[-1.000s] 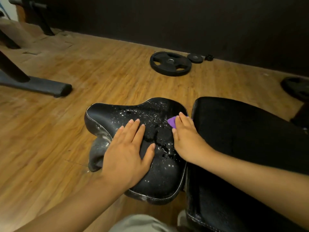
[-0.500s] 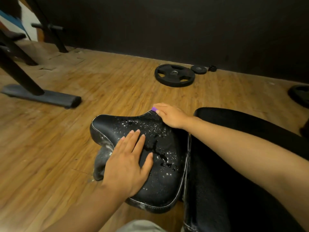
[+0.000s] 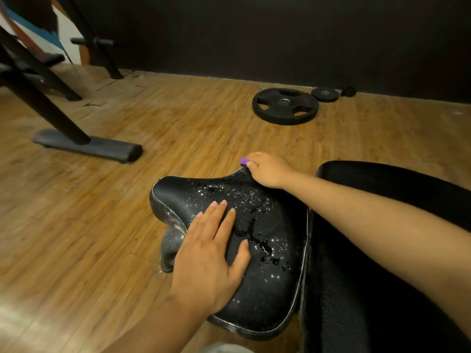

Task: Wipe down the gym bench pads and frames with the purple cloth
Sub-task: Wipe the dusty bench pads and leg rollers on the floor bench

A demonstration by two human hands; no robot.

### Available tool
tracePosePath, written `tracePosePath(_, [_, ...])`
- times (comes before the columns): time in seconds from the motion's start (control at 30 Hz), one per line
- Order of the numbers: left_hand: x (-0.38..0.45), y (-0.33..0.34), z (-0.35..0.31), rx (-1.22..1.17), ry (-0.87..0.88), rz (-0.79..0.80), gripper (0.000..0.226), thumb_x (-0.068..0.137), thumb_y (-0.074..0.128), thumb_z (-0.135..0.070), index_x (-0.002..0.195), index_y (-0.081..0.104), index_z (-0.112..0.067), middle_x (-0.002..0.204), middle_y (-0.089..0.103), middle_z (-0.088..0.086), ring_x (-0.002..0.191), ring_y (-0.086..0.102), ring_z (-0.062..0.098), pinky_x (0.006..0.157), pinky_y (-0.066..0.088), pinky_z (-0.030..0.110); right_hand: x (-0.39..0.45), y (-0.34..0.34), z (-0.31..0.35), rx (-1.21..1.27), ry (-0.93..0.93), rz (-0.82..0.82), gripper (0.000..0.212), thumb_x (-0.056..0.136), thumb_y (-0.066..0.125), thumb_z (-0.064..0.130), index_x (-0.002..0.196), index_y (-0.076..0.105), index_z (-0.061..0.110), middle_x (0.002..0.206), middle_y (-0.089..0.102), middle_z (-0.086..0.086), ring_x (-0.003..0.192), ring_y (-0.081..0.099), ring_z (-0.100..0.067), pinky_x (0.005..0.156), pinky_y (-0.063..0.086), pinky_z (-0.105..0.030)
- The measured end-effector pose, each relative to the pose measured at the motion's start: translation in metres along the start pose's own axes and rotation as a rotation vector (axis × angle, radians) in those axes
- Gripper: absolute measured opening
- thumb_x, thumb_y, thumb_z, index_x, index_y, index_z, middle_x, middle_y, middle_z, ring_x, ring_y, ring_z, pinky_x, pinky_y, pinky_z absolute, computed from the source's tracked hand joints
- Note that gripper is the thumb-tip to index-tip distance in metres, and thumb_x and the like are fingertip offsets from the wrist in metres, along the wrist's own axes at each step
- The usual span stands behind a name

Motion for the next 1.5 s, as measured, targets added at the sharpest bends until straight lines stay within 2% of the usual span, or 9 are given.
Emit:
tracePosePath(0.13, [0.0,-0.001,0.001,-0.021,-0.008,0.006,0.061,0.092,0.038,-0.053,0.139,0.05,-0.016,0.15,0.041,-0.001,0.143,0.028,0.012,0.119,0.012,0.028,0.014,0.008,0.036,-0.081,-0.022,0.068,0.034,0.099,0.034,0.026,0.116,0.063,0.02,0.133,0.056,-0.003,0.118,0.051,-0.025,0.096,0.042,-0.034])
tracePosePath(0.33, [0.0,0.0,0.002,-0.083,-0.013,-0.019,0.062,0.091,0.039,-0.053,0.139,0.051,-0.016,0.15,0.041,-0.002,0.143,0.027,0.011,0.119,0.008,0.025,-0.056,0.008,0.041,0.133,-0.49,0.017,0.04,0.102,0.038,0.014,0.142,0.041,0.013,0.149,0.037,0.004,0.139,0.025,-0.006,0.109,0.004,-0.004])
tracePosePath(0.43, [-0.001,-0.001,0.002,-0.09,-0.013,-0.027,0.062,0.09,0.039,-0.053,0.139,0.05,-0.016,0.15,0.04,-0.003,0.144,0.026,0.01,0.119,0.007,0.024,-0.026,-0.003,-0.003,0.065,-0.234,-0.008,0.036,0.101,0.035,0.016,0.131,0.054,0.008,0.14,0.049,-0.007,0.134,0.039,-0.021,0.114,0.024,-0.027])
tracePosePath(0.57, [-0.001,-0.003,0.002,-0.104,-0.03,-0.032,0.063,0.09,0.038,-0.054,0.14,0.049,-0.018,0.151,0.038,-0.006,0.144,0.023,0.008,0.119,0.002,0.02,-0.001,-0.01,-0.027,0.054,0.152,-0.044,0.036,0.099,0.03,0.019,0.071,0.051,0.015,0.078,0.052,-0.004,0.089,0.051,-0.028,0.075,0.038,-0.032])
tracePosePath(0.73, [-0.001,-0.004,0.002,-0.12,-0.025,-0.041,0.063,0.089,0.038,-0.053,0.138,0.052,-0.017,0.15,0.041,-0.004,0.143,0.025,0.009,0.118,0.002,0.018,-0.042,0.0,-0.019,-0.02,0.01,-0.057,0.047,0.103,0.027,0.029,0.147,0.032,0.012,0.152,0.031,-0.006,0.141,0.024,-0.024,0.116,0.019,-0.034])
tracePosePath(0.93, [-0.001,-0.001,0.004,-0.105,-0.013,-0.051,0.066,0.088,0.036,-0.054,0.139,0.05,-0.015,0.15,0.041,-0.001,0.144,0.025,0.011,0.12,0.008,0.026,-0.19,0.019,0.041,-0.123,-0.091,0.005,0.065,0.102,0.022,0.04,0.15,-0.008,0.007,0.158,-0.014,0.0,0.143,-0.022,-0.017,0.115,-0.013,-0.029])
tracePosePath(1.2, [-0.001,-0.002,0.005,-0.106,0.002,-0.05,0.067,0.087,0.031,-0.053,0.14,0.049,-0.015,0.152,0.038,-0.002,0.145,0.023,0.01,0.118,0.001,0.019,-0.113,0.002,0.003,0.022,0.225,-0.209,0.04,0.102,0.027,0.023,0.131,0.039,-0.002,0.135,0.039,-0.014,0.13,0.032,-0.033,0.112,0.021,-0.037])
tracePosePath(1.33, [-0.001,-0.003,0.005,-0.105,-0.002,-0.053,0.071,0.085,0.028,-0.055,0.14,0.049,-0.016,0.152,0.037,-0.002,0.145,0.023,0.01,0.116,-0.003,0.015,-0.095,0.009,-0.004,0.017,0.49,-0.231,0.05,0.102,0.026,0.028,0.143,0.026,-0.001,0.148,0.028,-0.013,0.138,0.021,-0.033,0.118,0.01,-0.04])
tracePosePath(1.5, [-0.001,-0.002,0.007,-0.106,-0.003,-0.051,0.074,0.084,0.026,-0.056,0.14,0.049,-0.014,0.152,0.038,0.0,0.145,0.024,0.012,0.117,0.002,0.02,-0.202,0.033,0.051,0.055,0.265,-0.132,0.063,0.103,0.02,0.034,0.149,-0.006,-0.001,0.158,-0.013,-0.014,0.145,-0.017,-0.029,0.119,-0.007,-0.042])
Point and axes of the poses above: each hand's wrist, its own x-axis towards the middle knuckle, its own y-axis out of the palm, z = x × y, the point moved 5 cm from there along x, towards the middle knuckle
